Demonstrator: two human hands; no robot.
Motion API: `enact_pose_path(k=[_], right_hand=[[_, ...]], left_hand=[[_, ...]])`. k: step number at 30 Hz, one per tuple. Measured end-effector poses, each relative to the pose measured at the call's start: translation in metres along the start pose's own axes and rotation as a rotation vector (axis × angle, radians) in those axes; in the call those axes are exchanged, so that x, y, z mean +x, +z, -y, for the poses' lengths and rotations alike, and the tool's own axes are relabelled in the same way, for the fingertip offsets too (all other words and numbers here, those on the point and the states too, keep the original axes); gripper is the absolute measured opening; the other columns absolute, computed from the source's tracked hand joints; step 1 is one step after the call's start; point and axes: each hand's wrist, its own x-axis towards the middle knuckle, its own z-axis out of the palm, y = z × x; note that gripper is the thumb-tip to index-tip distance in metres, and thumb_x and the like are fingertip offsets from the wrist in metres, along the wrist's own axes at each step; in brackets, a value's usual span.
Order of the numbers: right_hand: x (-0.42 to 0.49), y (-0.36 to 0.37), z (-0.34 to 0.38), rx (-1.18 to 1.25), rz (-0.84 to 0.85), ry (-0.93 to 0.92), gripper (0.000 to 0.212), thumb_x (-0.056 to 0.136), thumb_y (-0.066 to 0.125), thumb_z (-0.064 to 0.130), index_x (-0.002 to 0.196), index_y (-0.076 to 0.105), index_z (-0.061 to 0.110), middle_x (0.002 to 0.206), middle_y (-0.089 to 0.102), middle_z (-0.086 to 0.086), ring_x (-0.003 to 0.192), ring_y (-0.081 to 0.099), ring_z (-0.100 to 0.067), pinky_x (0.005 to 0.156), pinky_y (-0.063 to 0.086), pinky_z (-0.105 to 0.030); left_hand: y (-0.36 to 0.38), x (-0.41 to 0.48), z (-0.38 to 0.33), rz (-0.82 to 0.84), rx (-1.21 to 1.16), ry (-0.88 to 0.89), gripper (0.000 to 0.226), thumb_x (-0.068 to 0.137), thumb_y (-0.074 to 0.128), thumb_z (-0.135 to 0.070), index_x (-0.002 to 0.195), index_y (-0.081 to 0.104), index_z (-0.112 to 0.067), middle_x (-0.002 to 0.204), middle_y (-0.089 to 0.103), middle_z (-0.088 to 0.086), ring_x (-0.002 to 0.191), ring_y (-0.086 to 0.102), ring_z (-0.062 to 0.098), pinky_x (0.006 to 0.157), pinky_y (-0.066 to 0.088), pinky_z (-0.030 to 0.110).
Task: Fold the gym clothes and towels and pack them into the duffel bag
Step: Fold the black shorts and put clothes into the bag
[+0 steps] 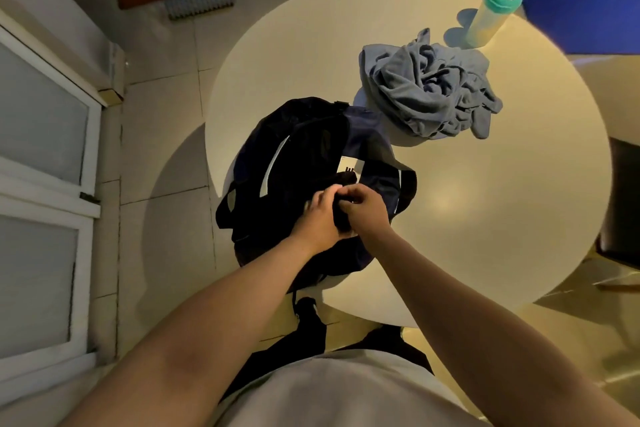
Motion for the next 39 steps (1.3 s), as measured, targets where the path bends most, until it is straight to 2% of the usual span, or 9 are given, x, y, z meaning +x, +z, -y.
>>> enact_pose_path(k=[5, 11, 14, 17, 23, 27, 30, 35, 39], right_hand=[[-0.008, -0.001, -0.001, 0.253, 0.045, 0.022, 0.011, 0.098, 0.059, 0.016, 0.103, 0.07, 0.017, 0.1, 0.072, 0.003, 0.092, 0.067, -0.007, 0.084, 0.051, -0.026], [0.007, 0.011, -0.036, -0.728, 0.311, -0.059, 0.043, 0.103, 0.043, 0.044, 0.145, 0.047, 0.039, 0.146, 0.048, -0.006, 0.138, 0.038, -0.031, 0.111, 0.036, -0.049], [0.005, 0.024, -0.033, -0.883, 0.353, -0.02, 0.048, 0.103, 0.031, 0.055, 0.151, 0.026, 0.053, 0.159, 0.022, -0.01, 0.15, 0.004, -0.039, 0.121, 0.006, -0.058], [0.001, 0.036, -0.03, -0.961, 0.404, -0.018, 0.048, 0.104, 0.037, 0.047, 0.149, 0.023, 0.057, 0.16, 0.01, -0.012, 0.149, -0.008, -0.04, 0.118, -0.007, -0.064], [0.005, 0.034, -0.032, -0.991, 0.317, -0.053, 0.052, 0.1, 0.048, 0.029, 0.147, 0.037, 0.047, 0.145, 0.036, -0.009, 0.139, 0.018, -0.037, 0.112, 0.01, -0.065], [0.009, 0.022, -0.034, -0.922, 0.269, -0.031, 0.041, 0.1, 0.047, 0.017, 0.139, 0.053, 0.026, 0.14, 0.048, -0.007, 0.133, 0.027, -0.033, 0.109, 0.019, -0.059], [0.009, 0.015, -0.046, -0.806, 0.221, -0.07, 0.033, 0.102, 0.047, 0.017, 0.13, 0.063, 0.028, 0.133, 0.053, -0.005, 0.131, 0.03, -0.032, 0.107, 0.025, -0.052], [-0.013, 0.0, -0.064, -0.128, 0.01, -0.111, 0.027, 0.101, 0.051, 0.013, 0.101, 0.072, 0.031, 0.111, 0.064, 0.007, 0.113, 0.055, -0.017, 0.102, 0.049, -0.05], [-0.032, 0.005, -0.057, 0.129, -0.1, -0.031, 0.024, 0.101, 0.05, 0.01, 0.098, 0.072, 0.02, 0.109, 0.065, 0.001, 0.106, 0.059, -0.014, 0.1, 0.051, -0.047]], left_hand=[[-0.008, -0.002, 0.009, -0.196, 0.083, 0.098, 0.046, 0.094, 0.062, -0.007, 0.134, 0.049, -0.026, 0.133, 0.051, 0.005, 0.12, 0.054, 0.027, 0.093, 0.055, 0.041], [-0.032, -0.009, 0.024, -0.44, 0.141, 0.016, 0.04, 0.092, 0.061, -0.002, 0.127, 0.055, -0.02, 0.135, 0.042, 0.006, 0.119, 0.052, 0.026, 0.084, 0.058, 0.034], [-0.033, -0.009, 0.026, -0.43, 0.203, -0.011, 0.04, 0.092, 0.062, -0.005, 0.129, 0.055, -0.02, 0.133, 0.039, 0.006, 0.118, 0.05, 0.024, 0.082, 0.057, 0.031], [-0.03, -0.01, 0.027, -0.398, 0.246, -0.031, 0.044, 0.093, 0.062, -0.007, 0.134, 0.054, -0.019, 0.131, 0.037, 0.005, 0.118, 0.046, 0.023, 0.086, 0.054, 0.03], [-0.033, -0.013, 0.033, -0.314, 0.271, -0.035, 0.055, 0.095, 0.062, -0.01, 0.146, 0.045, -0.019, 0.128, 0.035, 0.005, 0.115, 0.044, 0.022, 0.092, 0.05, 0.028], [-0.032, -0.012, 0.03, -0.291, 0.249, -0.019, 0.058, 0.094, 0.061, -0.01, 0.147, 0.041, -0.022, 0.131, 0.035, 0.006, 0.119, 0.043, 0.023, 0.094, 0.051, 0.031], [-0.029, -0.014, 0.028, -0.291, 0.21, 0.063, 0.057, 0.089, 0.062, -0.003, 0.134, 0.038, -0.03, 0.129, 0.036, 0.007, 0.115, 0.044, 0.023, 0.081, 0.052, 0.03], [-0.018, -0.012, 0.025, -0.265, 0.308, 0.122, 0.036, 0.09, 0.059, -0.003, 0.116, 0.051, -0.026, 0.121, 0.037, 0.003, 0.108, 0.044, 0.022, 0.065, 0.05, 0.029], [-0.012, -0.009, 0.014, -0.182, 0.347, -0.038, 0.034, 0.093, 0.061, -0.02, 0.127, 0.057, -0.024, 0.129, 0.035, 0.003, 0.119, 0.038, 0.024, 0.08, 0.049, 0.035]])
